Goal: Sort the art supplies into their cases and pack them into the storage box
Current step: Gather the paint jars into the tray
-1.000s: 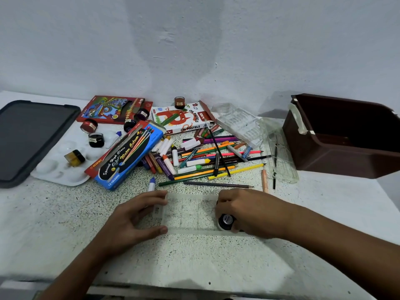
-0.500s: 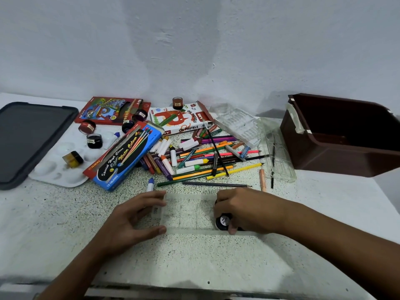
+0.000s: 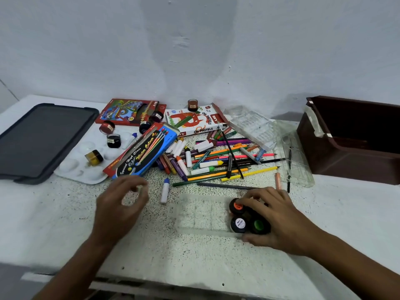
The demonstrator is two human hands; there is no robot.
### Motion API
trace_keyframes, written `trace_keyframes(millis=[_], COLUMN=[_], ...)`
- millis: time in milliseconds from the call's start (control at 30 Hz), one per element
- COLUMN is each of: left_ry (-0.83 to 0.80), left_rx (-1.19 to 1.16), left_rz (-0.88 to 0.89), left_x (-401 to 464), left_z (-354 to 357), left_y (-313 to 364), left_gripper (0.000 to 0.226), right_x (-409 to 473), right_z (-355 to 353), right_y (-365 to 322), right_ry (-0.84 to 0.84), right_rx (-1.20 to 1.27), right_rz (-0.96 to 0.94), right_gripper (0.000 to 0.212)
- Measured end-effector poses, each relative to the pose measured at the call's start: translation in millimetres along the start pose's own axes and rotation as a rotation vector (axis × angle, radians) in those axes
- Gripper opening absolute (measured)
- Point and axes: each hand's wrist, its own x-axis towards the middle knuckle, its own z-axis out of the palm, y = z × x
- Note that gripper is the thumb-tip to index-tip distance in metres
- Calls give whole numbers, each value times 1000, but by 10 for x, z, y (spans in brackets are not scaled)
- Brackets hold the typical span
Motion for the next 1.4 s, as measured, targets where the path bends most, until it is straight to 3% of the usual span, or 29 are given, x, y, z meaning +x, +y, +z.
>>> trace_keyframes(millis=[67,167,367,533,667,833,967,1033,1200,1300,1400], left_ry=[95,146,-112,-132,-81,-58,55,37,-262,-448,-526], left_rx=[193,397,553,533,571,567,462,352,-93,-229,-259], left_rz=[-9,-129,-266,-219,-224,-194,-110,-47,19,55,101], left_x=[125,313,629,671,721,815,898,911,709,523,430], left_z=[-73,-215,-422,-416,-429,-492,-460,-357,-20,220,412], left_y=[-145,-420,-1097,-1069,-1104,-1133,-773,-405,302,573,660], left_gripper=[15,31,51,39,20,12,38,44,38,39,39], right_x=[8,69,164,111,71,5,-32,-22,-14,-20,-19], right_z=[60,118,203,299,347,386,404,396,342,335,338], right_y=[23,12,-37,-28,-9,47,82,91,104,104,101], right_ry=[58,117,193,354,390,419,414,394,370,364,366], right_rx=[36,65,95,137,153,144,166,206,361,415,437], right_rz=[-15,-26,-36,-69,-86,-78,-40,-33,-6,11,16], right_gripper=[70,69,68,63,62,63,68,69,73,73,73])
